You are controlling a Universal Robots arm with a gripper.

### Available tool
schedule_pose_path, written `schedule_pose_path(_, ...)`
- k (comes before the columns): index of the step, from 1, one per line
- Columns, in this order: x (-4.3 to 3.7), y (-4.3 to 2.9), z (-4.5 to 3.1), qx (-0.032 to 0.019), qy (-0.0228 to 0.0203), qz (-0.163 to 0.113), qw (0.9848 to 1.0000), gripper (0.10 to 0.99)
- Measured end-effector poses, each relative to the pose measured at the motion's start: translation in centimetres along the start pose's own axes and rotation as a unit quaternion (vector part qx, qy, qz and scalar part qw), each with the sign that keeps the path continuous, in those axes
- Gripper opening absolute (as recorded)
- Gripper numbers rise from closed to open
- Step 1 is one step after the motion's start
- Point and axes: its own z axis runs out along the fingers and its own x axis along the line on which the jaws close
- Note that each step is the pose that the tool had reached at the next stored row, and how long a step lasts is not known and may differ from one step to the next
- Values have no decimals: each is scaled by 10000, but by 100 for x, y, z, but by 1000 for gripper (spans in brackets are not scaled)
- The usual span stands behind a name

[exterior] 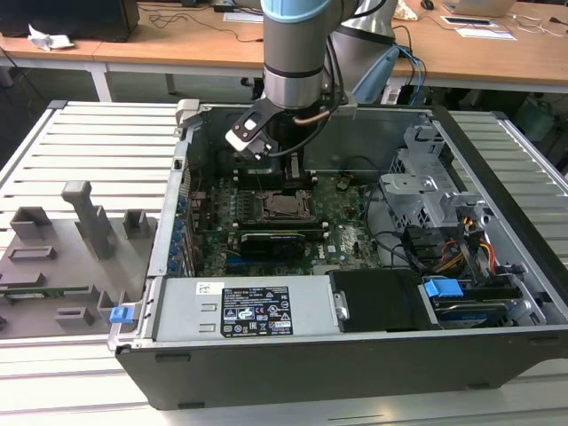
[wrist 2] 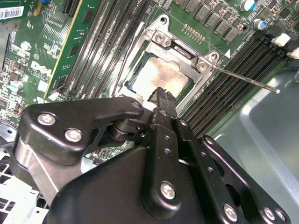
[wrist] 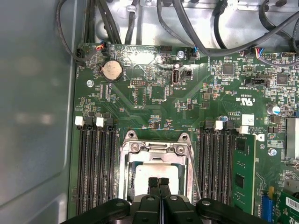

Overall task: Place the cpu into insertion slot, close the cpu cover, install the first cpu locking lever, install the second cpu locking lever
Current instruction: 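Install the first cpu locking lever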

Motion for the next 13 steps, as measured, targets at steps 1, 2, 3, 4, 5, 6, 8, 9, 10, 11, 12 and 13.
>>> schedule_pose_path(1, 0, 0, -4, 0, 0, 0, 10000, 106)
schedule_pose_path(2, 0, 0, -5, 0, 0, 0, 10000, 106)
schedule_pose_path(3, 0, 0, -6, 0, 0, 0, 10000, 106)
schedule_pose_path(4, 0, 0, -10, 1, -1, 0, 10000, 106)
schedule_pose_path(5, 0, 1, -13, 1, -2, 0, 10000, 106)
schedule_pose_path(6, 0, 1, -15, 0, -1, 0, 10000, 106)
schedule_pose_path(8, 0, 1, -26, 0, -1, 0, 10000, 106)
schedule_pose_path(9, 0, 2, -32, 0, -1, 0, 10000, 106)
schedule_pose_path(10, 0, 2, -37, 1, -1, 0, 10000, 106)
schedule_pose_path(11, 0, 2, -41, 0, -1, 0, 10000, 106)
schedule_pose_path(12, 0, 3, -51, 0, -1, 0, 10000, 106)
schedule_pose_path(13, 0, 3, -61, 0, -1, 0, 10000, 106)
